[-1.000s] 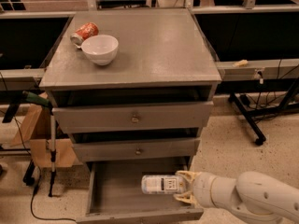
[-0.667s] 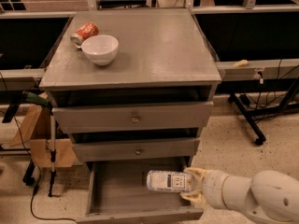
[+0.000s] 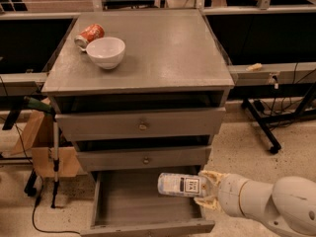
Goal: Pick blue plastic bottle from bottom drawer and place on counter
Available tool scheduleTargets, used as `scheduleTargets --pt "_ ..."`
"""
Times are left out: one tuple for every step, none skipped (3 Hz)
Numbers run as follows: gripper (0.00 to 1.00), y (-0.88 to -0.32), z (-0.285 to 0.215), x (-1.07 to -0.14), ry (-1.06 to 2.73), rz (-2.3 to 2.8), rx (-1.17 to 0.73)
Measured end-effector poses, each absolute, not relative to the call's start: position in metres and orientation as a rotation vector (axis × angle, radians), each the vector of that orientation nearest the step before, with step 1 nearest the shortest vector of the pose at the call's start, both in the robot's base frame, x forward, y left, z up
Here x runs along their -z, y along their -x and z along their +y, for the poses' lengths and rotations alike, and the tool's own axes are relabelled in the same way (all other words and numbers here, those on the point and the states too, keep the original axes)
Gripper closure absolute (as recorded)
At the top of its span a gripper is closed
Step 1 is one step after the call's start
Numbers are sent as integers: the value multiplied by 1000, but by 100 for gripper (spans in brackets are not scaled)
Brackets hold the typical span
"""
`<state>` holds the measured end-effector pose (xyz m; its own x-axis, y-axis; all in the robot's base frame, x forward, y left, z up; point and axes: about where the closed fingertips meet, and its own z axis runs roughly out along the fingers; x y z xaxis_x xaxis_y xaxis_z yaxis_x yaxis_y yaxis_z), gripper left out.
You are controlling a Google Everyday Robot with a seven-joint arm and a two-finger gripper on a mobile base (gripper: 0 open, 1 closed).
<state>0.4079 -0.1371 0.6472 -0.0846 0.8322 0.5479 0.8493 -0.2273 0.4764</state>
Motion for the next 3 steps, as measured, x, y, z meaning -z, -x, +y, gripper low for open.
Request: scheduleTargets --pt "100 -416 -145 -693 2073 -2028 1348" --pt "100 -430 -173 -792 2087 -2096 1546" --pt "100 -450 -194 -896 2103 -2158 1725"
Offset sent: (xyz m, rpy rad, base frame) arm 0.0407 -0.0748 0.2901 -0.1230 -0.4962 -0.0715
